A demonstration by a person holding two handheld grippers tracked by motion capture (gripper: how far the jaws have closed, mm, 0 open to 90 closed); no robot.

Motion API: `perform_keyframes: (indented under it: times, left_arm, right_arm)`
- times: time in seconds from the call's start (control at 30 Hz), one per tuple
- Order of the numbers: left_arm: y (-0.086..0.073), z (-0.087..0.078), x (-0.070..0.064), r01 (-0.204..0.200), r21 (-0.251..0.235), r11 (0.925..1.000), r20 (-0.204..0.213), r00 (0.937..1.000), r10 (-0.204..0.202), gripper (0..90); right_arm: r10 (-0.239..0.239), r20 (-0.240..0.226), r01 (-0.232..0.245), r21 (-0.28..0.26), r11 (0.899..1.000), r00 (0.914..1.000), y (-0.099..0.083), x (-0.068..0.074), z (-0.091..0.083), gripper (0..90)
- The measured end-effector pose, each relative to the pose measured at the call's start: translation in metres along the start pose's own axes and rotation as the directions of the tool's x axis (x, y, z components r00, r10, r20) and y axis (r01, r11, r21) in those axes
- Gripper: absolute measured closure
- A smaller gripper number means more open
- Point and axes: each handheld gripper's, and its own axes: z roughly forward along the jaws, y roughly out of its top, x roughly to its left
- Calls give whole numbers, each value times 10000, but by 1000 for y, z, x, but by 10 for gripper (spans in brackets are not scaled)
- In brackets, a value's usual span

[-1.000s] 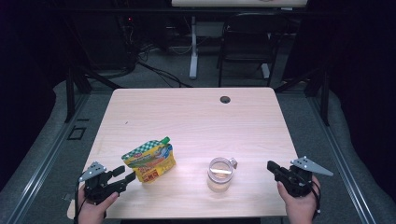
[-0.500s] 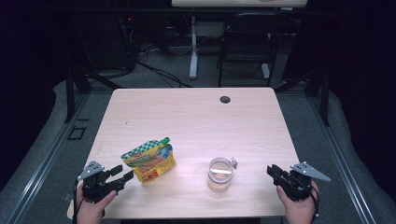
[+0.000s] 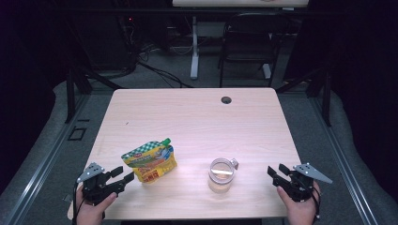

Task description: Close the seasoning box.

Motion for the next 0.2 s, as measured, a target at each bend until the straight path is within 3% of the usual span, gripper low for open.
perform_keyframes:
  times: [0.2]
  left_arm:
    - [0,0,-1,2,0,10000,33,10000,-2,414]
  right_arm:
    - [-34,42,34,-83,10000,10000,0,-1,-1,438]
